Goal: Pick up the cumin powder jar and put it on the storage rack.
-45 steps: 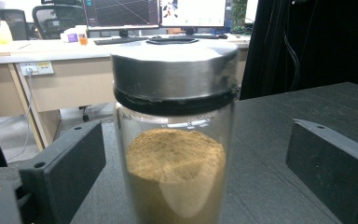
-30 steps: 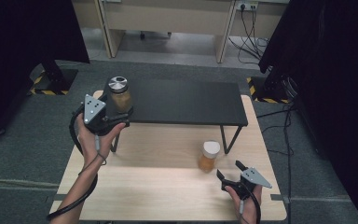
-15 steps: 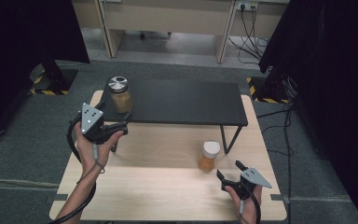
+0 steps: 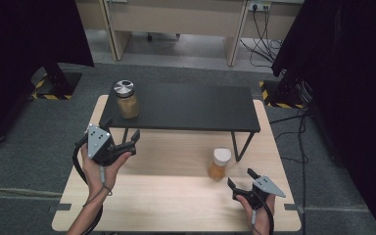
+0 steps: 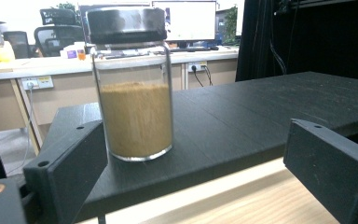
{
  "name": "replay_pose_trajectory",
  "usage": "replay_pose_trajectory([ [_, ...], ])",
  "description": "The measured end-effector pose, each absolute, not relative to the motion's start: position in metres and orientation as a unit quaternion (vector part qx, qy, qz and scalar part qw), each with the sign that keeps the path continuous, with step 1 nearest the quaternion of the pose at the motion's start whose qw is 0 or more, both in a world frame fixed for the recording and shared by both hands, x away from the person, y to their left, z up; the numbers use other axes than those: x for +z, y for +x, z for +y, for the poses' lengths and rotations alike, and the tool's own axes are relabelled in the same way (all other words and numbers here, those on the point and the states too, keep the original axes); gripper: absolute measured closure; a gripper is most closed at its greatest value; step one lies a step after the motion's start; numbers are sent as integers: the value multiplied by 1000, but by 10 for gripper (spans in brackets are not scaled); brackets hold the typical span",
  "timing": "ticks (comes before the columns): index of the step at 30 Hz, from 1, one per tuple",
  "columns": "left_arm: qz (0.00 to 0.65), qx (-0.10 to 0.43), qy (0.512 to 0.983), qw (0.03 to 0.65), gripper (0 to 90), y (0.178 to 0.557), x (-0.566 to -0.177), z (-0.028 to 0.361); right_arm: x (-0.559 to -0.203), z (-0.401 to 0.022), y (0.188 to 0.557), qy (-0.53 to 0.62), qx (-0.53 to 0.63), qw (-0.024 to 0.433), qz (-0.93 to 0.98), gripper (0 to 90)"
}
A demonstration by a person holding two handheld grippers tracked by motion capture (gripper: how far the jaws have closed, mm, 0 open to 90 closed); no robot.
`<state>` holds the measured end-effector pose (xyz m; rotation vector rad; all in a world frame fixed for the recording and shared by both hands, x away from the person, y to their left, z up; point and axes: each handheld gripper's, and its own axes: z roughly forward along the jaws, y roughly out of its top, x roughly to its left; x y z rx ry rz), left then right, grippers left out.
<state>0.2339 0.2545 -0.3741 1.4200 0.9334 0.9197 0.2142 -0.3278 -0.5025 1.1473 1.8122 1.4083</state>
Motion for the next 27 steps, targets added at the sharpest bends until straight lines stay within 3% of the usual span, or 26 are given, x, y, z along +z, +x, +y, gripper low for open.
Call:
replay_pose_trajectory([
  [27, 408, 376, 602, 574, 47, 199, -469, 244, -503, -327, 214, 426, 525, 286, 679, 82],
])
